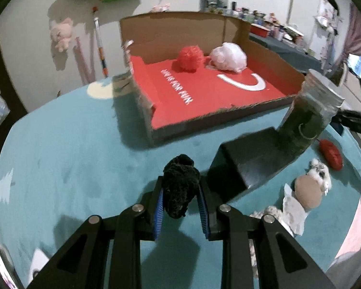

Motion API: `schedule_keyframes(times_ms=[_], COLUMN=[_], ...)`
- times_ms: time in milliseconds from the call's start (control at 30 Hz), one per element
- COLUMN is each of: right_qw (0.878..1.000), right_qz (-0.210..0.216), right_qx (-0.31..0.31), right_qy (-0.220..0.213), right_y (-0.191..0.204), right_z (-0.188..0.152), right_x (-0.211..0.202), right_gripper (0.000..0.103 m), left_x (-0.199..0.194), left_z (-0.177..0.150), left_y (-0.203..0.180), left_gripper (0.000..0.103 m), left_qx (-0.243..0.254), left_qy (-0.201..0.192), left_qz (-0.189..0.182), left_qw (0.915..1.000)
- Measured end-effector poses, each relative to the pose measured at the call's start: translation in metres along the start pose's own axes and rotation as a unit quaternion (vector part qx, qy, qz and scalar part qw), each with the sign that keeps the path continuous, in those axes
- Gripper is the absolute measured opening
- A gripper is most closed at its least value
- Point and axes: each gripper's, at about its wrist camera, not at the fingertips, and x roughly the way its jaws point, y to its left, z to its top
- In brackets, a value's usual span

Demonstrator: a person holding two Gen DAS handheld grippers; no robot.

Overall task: Organize soft objects
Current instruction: 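Carry the black knit piece and blue sock over the red box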

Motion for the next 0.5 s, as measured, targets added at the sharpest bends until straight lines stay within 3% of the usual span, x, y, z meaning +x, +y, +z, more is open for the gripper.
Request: schedule_keyframes(times_ms=[233, 500], right_qw=[0.999, 0.997], right_qz=[0.01, 0.046], right_qx=[-0.04, -0.067], right_qy=[-0.004, -0.021], right_y=[0.002, 0.014], right_z=[0.025, 0.077], right_x=[0.01, 0.015], right_gripper=[0.02, 0.02], left_x=[0.0, 0.01], left_z=[0.032, 0.082], left_y=[-0.001, 0.0], left_gripper=[0.027, 0.027], left_qx=[0.03, 0.036], left_qy=[-0.017, -0.021], left_qz=[-0.024, -0.013], left_qw=[0.9991, 0.999])
